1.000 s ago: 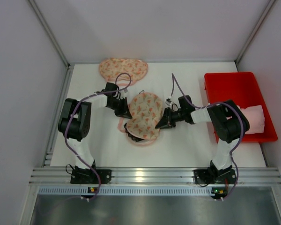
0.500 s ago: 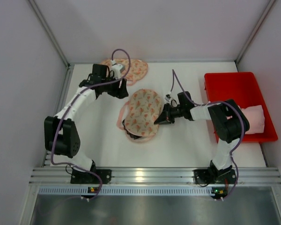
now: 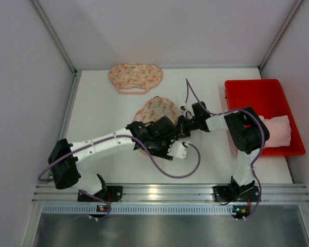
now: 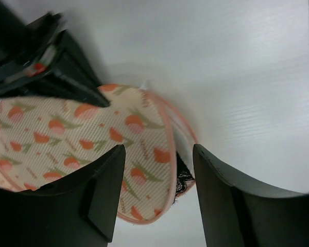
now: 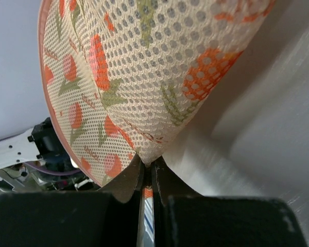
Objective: Place the bra in the laundry bag and zip it closed
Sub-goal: Zip the zipper on the laundry bag.
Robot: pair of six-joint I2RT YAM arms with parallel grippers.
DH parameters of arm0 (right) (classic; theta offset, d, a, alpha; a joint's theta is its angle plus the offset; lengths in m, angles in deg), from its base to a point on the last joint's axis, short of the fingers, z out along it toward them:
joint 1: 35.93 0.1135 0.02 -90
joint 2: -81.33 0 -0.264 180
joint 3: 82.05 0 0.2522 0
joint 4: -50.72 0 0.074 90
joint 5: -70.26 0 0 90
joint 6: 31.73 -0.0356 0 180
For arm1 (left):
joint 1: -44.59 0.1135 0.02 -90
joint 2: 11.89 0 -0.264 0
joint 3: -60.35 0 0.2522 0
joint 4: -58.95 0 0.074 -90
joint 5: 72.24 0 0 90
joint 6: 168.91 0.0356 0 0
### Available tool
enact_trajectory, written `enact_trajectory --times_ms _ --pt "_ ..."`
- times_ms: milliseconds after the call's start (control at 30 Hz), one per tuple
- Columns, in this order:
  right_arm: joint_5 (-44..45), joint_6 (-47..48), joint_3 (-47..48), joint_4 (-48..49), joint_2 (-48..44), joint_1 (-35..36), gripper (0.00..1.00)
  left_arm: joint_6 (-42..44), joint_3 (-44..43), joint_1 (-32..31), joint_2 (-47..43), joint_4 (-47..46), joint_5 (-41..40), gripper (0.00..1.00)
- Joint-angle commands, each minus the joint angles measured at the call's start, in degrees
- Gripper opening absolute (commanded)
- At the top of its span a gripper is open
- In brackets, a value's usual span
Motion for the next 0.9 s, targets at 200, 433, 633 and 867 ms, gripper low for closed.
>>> enact_trajectory --times_ms 200,433,633,867 --pt "0.29 0.8 2.45 -1.74 -0.5 2.03 0.0 5.85 -12.3 -16.38 19.94 11.51 -18.62 0.59" --pt "0.55 0.89 1.58 -2.0 -1.12 2.73 0.0 5.05 -20.58 -16.73 35.41 13.03 -26.18 0.59" --pt "0.81 1.85 1.31 -2.88 -0.95 2.73 0.0 4.44 -21.2 -16.73 39.99 13.2 -29.87 0.6" --pt "1.43 2.56 1.14 -3.94 -1.03 2.73 0.0 4.09 -21.11 -15.5 42.55 13.2 -31.37 0.59"
